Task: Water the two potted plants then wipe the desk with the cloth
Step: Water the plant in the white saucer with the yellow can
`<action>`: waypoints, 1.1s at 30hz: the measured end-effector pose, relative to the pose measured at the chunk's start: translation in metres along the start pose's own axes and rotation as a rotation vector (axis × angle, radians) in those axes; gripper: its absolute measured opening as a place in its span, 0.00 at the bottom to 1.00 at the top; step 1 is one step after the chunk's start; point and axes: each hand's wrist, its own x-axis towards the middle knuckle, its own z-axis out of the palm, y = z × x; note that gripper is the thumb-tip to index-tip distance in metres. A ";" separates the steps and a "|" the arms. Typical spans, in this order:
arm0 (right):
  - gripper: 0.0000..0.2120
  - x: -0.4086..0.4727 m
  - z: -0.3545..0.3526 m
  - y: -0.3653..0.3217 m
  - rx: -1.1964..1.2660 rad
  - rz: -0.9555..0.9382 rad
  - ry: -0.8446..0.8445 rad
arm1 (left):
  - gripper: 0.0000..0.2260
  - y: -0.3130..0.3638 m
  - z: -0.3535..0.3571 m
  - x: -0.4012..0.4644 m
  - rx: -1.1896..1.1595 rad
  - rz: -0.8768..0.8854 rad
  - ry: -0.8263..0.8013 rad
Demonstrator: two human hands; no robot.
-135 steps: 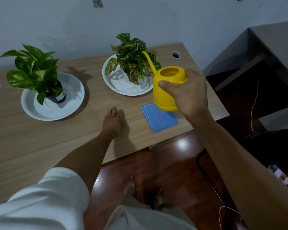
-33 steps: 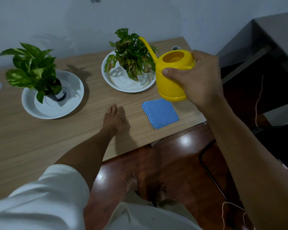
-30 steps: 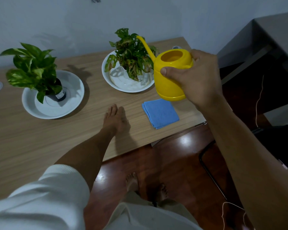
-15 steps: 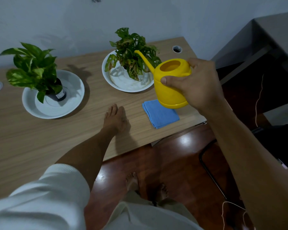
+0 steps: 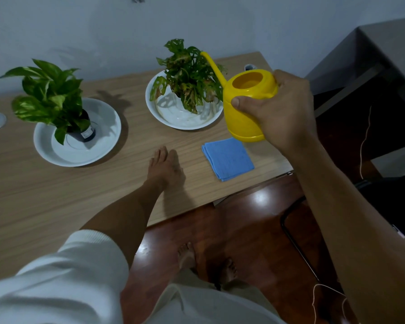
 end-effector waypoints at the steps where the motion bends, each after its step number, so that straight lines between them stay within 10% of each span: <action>1: 0.34 0.002 0.001 -0.002 0.011 -0.002 0.004 | 0.29 0.001 -0.001 -0.001 -0.001 0.002 -0.001; 4: 0.23 0.002 0.003 -0.009 0.040 -0.004 -0.003 | 0.29 -0.001 -0.001 -0.001 -0.017 0.007 0.003; 33: 0.26 -0.020 0.005 0.012 0.075 0.062 -0.030 | 0.33 -0.012 -0.003 0.002 0.054 0.028 -0.061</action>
